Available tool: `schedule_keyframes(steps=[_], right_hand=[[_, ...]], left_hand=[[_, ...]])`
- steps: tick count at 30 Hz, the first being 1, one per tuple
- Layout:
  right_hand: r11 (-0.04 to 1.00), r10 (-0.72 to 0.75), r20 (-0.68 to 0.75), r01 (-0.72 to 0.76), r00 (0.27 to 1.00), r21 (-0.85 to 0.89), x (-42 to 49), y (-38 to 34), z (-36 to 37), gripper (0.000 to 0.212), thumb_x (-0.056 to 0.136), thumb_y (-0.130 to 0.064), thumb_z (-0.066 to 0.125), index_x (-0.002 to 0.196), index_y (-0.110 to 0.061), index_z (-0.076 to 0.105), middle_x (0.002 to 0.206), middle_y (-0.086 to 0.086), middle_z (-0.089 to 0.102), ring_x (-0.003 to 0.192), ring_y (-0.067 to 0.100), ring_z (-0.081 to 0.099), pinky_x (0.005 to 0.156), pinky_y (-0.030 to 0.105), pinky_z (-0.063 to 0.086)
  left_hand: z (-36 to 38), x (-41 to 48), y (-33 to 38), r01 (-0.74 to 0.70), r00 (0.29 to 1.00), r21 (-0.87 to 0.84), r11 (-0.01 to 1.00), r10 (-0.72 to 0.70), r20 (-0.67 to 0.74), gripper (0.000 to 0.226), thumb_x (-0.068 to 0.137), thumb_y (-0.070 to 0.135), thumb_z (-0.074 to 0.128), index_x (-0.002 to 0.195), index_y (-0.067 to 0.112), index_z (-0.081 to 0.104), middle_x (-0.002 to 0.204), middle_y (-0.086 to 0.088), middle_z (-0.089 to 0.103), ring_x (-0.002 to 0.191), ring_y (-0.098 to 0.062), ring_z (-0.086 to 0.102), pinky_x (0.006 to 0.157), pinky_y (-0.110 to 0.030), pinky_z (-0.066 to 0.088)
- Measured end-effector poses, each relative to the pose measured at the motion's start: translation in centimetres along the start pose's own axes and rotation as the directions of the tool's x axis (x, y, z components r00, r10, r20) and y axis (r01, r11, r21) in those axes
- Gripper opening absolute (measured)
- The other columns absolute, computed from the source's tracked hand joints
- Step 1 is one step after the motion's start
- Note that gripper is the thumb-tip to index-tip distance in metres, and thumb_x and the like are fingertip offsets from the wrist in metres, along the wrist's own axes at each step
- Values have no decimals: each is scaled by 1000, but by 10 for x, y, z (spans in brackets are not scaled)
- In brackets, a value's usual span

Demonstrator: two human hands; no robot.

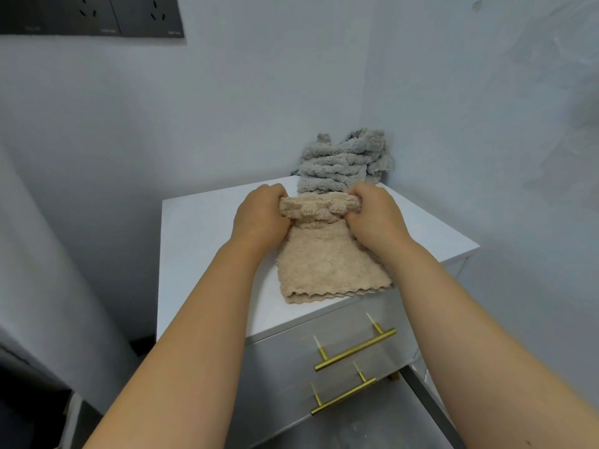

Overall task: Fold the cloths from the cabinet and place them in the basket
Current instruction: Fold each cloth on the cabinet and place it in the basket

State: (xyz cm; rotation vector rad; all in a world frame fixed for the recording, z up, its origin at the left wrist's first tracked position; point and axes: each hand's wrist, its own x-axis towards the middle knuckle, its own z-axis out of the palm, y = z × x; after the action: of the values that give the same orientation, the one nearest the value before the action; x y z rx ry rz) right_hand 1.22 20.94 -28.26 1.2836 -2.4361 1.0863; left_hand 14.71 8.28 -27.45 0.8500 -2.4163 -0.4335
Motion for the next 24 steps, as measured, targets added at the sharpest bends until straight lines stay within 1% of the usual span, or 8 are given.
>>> schedule_keyframes(steps=[3,8,10,15,17,19,21,24], right_hand=[[1000,18,13,-18,1000,0,-3,4,-4,21,78,0,58,95,-12,60,94,4,57,90,22,49,66,28,30],[998,26,82,-31,996,61,-11,3,-16,33,71,9,52,87,-20,52,93,-1,50,86,19,48,65,28,35],[999,20,116,-24,993,30,-16,4,-18,36,70,10,51,87,-22,51,95,-1,50,88,17,45,67,29,35],[999,11,201,-19,980,34,-25,2,-28,24,76,3,58,86,-19,58,92,-2,55,89,16,48,68,27,33],[999,7,268,-18,963,39,-27,0,-35,23,76,0,63,86,-21,58,98,-1,59,91,16,50,70,26,35],[1000,20,355,-18,935,-10,-27,0,-41,22,76,-6,67,88,-22,57,107,-1,58,99,15,50,74,24,34],[998,62,419,-49,906,-40,-30,0,-45,17,79,-24,71,91,-19,60,114,-1,58,108,16,51,80,25,35],[990,100,414,-132,905,50,-33,-2,-45,54,86,-51,58,100,1,64,123,15,61,115,28,54,94,38,43]], left_hand=[[-5,0,0,-45,999,-33,998,45,18,13,77,6,62,84,14,55,90,-3,55,83,-21,47,64,-31,34],[-10,-6,1,-128,990,-36,991,129,47,16,74,0,56,76,15,52,83,2,52,80,-19,47,63,-29,31],[-10,-9,1,-147,985,-14,989,148,93,17,74,0,56,75,15,51,82,2,52,80,-19,46,63,-29,30],[-17,-15,0,-166,961,-6,986,163,223,19,73,-2,59,76,17,55,84,1,56,81,-19,48,68,-31,38],[-22,-18,1,-148,945,-22,989,148,292,18,74,-1,59,81,15,60,88,1,58,84,-18,51,69,-29,40],[-28,-20,1,-120,914,-35,992,124,386,16,78,3,58,88,12,65,95,0,60,88,-18,52,71,-24,41],[-33,-20,0,-50,881,-68,996,76,468,14,84,14,58,93,11,68,98,1,61,93,-18,54,79,-29,43],[-33,-18,-2,43,902,-126,991,16,431,30,81,40,56,76,11,59,86,-2,53,78,-22,46,73,-33,38]])
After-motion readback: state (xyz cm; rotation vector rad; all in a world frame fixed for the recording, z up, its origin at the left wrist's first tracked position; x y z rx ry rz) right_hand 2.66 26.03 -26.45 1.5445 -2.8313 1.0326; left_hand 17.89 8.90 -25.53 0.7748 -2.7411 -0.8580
